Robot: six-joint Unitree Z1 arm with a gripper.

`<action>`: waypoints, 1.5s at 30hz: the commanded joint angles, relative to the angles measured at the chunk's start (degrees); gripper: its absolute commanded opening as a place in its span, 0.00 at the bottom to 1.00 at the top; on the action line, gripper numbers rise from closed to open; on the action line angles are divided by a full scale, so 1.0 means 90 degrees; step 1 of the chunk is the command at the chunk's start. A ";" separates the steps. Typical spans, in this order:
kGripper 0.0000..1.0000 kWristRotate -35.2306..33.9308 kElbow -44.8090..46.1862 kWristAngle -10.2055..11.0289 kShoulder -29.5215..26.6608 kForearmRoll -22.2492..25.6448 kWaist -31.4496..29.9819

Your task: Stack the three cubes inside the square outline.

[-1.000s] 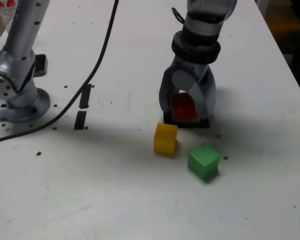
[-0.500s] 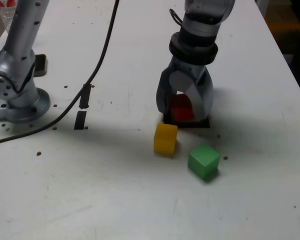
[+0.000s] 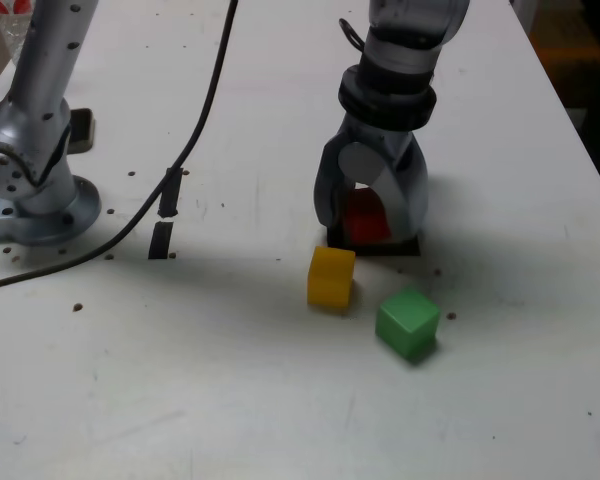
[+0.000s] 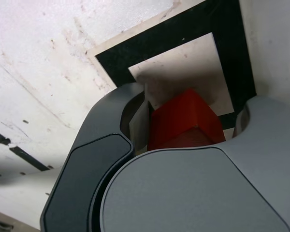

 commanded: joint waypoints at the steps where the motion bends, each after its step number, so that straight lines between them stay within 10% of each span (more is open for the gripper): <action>1: 0.58 0.0028 -0.0003 0.0030 -0.0065 -0.0048 0.0011; 19: 0.66 0.0243 0.0159 0.0187 -0.0155 -0.0210 0.0233; 45: 0.92 0.0539 0.0494 -0.0227 -0.0306 -0.0561 0.0236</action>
